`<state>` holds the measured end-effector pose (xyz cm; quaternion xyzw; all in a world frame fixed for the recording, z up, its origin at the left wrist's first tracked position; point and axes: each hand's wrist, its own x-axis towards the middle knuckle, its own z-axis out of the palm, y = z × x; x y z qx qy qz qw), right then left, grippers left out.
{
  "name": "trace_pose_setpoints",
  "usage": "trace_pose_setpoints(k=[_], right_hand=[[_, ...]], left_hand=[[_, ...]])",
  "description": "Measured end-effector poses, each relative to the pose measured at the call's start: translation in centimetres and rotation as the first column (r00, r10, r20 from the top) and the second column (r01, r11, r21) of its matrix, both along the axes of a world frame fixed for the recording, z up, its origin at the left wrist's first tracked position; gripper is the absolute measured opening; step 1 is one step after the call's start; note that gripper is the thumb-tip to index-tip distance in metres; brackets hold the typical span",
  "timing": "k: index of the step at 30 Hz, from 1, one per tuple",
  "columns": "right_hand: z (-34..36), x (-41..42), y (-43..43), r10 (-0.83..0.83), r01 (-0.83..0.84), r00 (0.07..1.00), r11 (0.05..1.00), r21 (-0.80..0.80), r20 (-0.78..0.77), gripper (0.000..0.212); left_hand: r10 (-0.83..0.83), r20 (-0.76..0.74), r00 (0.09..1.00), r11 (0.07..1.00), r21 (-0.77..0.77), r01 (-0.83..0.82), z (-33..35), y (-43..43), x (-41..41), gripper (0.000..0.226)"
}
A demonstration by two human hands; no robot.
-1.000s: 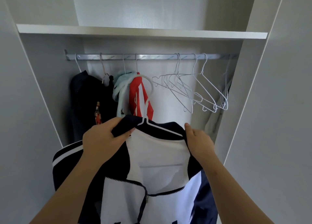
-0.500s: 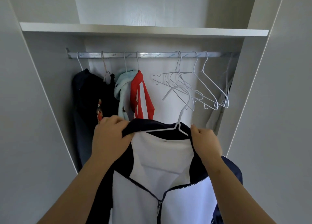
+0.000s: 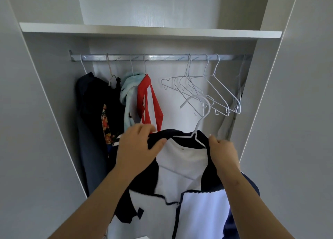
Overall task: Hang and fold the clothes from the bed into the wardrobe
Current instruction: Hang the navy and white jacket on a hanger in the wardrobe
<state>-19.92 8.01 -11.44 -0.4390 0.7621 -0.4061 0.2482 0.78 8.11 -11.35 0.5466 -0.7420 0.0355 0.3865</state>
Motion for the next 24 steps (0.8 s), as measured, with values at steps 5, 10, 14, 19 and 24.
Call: trace_pose_setpoints(k=[5, 10, 14, 19, 24], right_hand=[[0.2, -0.9, 0.8, 0.014, -0.013, 1.0, 0.999, -0.043, 0.019, 0.04], [0.2, -2.4, 2.1, -0.04, 0.059, 0.99, 0.988, -0.14, 0.133, 0.045], [0.0, -3.7, 2.8, -0.025, 0.03, 0.999, 0.991, -0.131, 0.037, 0.044], [0.0, -6.6, 3.5, -0.012, 0.009, 0.992, 1.0, -0.019, -0.129, 0.055], [-1.0, -9.6, 3.8, -0.042, 0.045, 0.998, 0.997, 0.065, -0.049, 0.047]], left_hand=[[-0.239, 0.137, 0.961, 0.944, 0.264, 0.197, 1.0, -1.5, -0.8, 0.041], [-0.042, -0.054, 0.998, 0.984, 0.168, 0.051, 2.0, -1.2, -2.5, 0.026], [0.064, -0.151, 0.986, 0.989, 0.141, -0.042, 2.1, -0.9, -4.2, 0.022], [0.152, -0.236, 0.96, 0.98, 0.162, -0.116, 2.0, -1.0, -5.4, 0.019], [-0.029, -0.211, 0.977, 0.941, 0.323, 0.098, 1.4, -2.2, -8.0, 0.037]])
